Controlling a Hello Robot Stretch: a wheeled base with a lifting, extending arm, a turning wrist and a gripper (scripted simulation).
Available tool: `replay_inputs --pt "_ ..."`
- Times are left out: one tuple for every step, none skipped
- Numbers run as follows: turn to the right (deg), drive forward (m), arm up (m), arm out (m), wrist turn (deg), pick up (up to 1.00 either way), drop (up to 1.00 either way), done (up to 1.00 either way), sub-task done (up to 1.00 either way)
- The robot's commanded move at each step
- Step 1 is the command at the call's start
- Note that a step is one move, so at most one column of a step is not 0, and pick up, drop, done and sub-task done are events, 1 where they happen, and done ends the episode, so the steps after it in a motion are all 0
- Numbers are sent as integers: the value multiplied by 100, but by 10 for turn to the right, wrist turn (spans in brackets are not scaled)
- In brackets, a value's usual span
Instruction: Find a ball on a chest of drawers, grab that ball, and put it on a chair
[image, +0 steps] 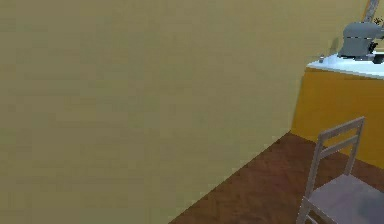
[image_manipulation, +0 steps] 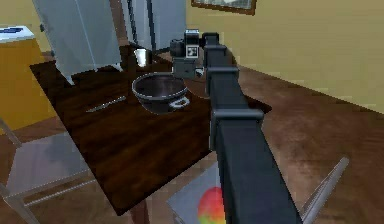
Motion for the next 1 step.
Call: replay_inputs --pt "0 0 0 0 450 0 0 0 0"
